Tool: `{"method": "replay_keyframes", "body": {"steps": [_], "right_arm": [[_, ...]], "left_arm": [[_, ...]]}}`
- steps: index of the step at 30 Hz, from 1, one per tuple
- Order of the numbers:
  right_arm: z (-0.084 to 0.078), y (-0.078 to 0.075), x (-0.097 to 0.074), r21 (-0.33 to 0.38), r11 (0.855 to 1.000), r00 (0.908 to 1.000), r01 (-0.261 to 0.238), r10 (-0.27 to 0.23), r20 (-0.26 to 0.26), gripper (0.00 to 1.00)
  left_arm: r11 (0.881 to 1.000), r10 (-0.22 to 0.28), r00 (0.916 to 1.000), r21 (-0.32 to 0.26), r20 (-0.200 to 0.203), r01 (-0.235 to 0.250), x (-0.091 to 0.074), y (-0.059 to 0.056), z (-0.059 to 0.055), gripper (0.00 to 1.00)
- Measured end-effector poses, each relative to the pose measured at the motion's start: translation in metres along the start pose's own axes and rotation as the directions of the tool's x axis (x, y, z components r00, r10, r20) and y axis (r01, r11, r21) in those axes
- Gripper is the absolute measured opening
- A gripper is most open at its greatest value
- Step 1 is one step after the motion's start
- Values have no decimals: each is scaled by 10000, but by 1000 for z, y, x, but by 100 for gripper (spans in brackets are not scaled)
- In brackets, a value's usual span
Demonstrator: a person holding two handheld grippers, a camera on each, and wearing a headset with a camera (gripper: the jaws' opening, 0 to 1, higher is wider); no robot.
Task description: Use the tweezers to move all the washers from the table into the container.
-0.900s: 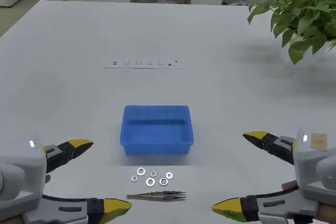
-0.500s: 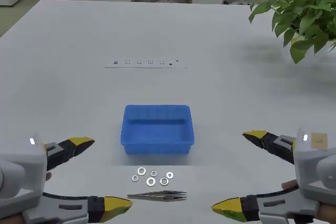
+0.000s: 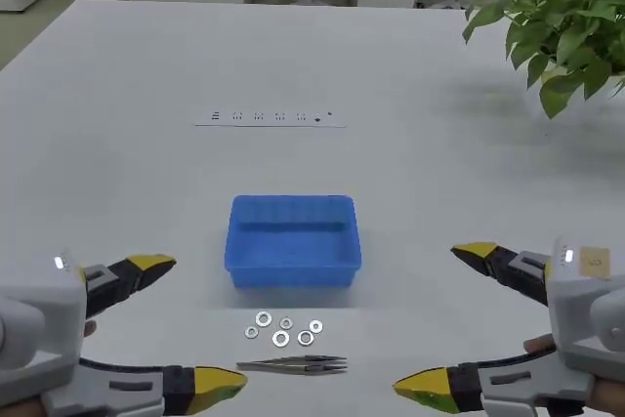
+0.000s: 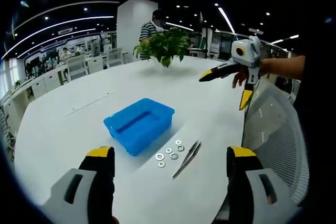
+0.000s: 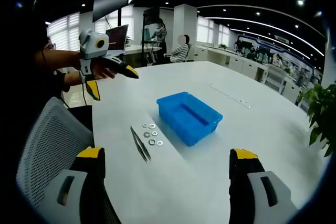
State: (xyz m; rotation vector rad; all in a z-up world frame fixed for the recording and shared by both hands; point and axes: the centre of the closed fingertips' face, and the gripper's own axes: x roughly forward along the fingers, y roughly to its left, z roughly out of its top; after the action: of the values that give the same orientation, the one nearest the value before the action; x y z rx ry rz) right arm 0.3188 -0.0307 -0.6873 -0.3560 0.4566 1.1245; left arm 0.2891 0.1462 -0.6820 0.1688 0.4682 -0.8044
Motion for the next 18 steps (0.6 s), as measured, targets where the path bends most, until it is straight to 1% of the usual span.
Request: {"method": "replay_keyframes", "body": {"steps": [12, 18], "right_arm": [[2, -2, -1, -15, 10000, 9999, 86, -86, 98, 100], [2, -2, -1, -13, 10000, 9999, 93, -93, 103, 100]], "left_arm": [[9999, 34, 9997, -113, 256, -31, 0, 1, 4, 99], [10000, 12, 9996, -72, 270, -10, 0, -1, 6, 99]]}}
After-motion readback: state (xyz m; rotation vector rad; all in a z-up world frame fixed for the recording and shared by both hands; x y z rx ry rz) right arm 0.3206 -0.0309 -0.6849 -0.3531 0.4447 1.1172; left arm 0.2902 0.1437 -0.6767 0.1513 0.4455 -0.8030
